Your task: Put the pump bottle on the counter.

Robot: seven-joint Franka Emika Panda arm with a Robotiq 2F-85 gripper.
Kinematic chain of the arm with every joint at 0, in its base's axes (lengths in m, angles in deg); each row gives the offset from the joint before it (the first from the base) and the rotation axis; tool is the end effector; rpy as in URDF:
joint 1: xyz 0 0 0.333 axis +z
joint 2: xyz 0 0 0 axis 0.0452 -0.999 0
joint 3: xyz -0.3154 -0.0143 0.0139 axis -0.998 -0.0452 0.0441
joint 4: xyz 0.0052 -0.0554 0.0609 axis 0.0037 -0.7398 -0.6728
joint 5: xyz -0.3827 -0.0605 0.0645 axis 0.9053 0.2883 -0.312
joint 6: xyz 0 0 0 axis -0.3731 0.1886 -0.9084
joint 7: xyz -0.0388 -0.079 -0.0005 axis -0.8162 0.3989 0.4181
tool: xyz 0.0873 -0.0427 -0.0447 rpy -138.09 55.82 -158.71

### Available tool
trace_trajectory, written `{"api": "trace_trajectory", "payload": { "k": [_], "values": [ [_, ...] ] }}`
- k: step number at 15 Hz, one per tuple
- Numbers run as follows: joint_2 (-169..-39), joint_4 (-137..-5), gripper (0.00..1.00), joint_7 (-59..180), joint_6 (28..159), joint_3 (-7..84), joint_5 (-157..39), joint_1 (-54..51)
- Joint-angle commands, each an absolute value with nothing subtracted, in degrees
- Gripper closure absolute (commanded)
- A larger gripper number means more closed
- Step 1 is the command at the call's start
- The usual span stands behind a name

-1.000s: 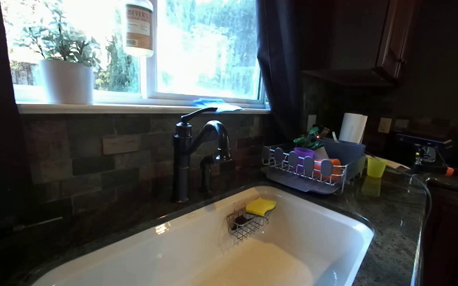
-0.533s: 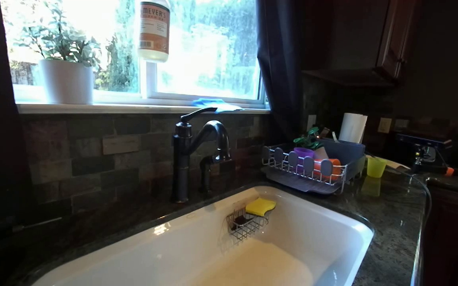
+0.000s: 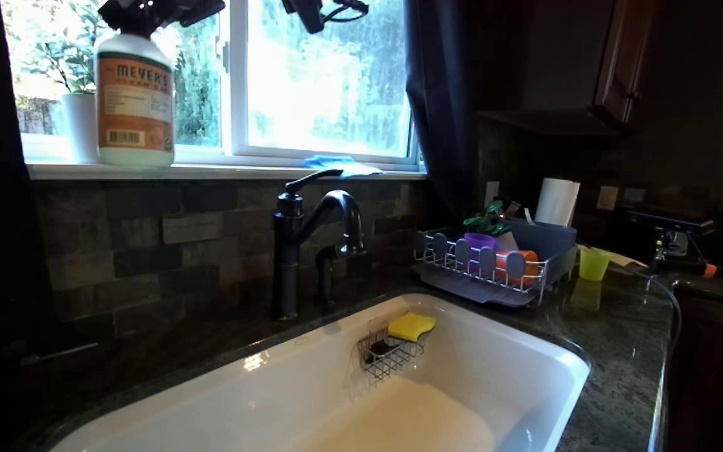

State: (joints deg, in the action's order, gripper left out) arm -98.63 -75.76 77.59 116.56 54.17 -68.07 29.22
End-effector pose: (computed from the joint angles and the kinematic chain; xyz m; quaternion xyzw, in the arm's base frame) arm 0.4963 0.4502 0.5826 -0.8221 -0.3842 -0.3858 0.1666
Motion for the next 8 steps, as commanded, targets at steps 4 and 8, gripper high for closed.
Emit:
{"api": "trace_trajectory", "payload": {
  "k": [4, 8],
  "values": [
    [-117.8, -53.0, 0.92, 94.9, 99.5, 64.4, -68.6, 21.6],
    [-125.5, -42.3, 0.92, 96.5, 93.4, 64.7, -63.7, 24.3]
  ]
}}
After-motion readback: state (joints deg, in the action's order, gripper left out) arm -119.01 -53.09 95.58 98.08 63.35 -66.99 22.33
